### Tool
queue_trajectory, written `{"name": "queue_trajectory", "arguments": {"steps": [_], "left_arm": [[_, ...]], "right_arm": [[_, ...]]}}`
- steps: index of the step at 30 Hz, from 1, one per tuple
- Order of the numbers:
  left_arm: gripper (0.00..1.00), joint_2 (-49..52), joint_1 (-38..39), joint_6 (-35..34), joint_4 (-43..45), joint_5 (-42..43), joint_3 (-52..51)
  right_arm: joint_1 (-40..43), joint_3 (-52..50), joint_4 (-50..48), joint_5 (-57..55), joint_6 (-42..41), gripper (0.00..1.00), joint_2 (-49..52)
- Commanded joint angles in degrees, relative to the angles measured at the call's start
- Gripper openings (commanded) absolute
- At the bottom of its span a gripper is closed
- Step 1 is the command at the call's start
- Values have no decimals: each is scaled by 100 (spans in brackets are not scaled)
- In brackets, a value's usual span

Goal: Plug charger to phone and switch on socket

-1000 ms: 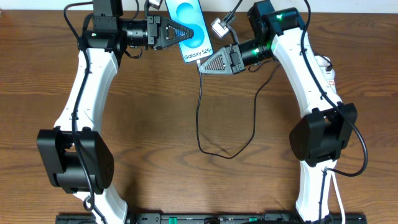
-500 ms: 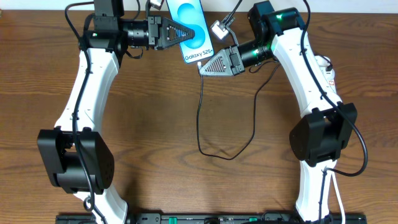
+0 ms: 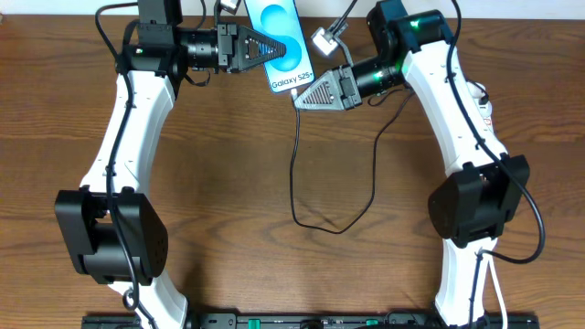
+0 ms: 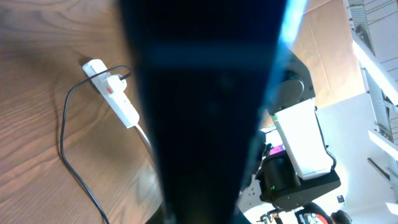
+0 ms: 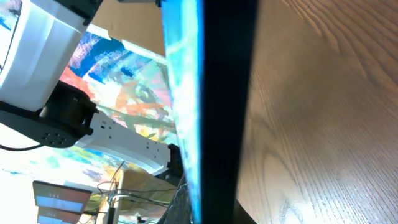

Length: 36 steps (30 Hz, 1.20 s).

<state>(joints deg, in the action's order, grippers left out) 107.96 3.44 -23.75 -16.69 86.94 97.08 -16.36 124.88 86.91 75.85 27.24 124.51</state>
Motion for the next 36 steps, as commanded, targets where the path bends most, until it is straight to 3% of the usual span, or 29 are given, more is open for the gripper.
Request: {"name": "queue_trajectory", "arguments": {"steps": [1, 36], "left_arm": [[7, -107, 11, 122, 9, 238, 83], [7, -107, 11, 284, 11, 240, 83]], "right_arm": [[28, 74, 55, 160, 7, 1, -227], [52, 74, -15, 175, 22, 1, -227]]}}
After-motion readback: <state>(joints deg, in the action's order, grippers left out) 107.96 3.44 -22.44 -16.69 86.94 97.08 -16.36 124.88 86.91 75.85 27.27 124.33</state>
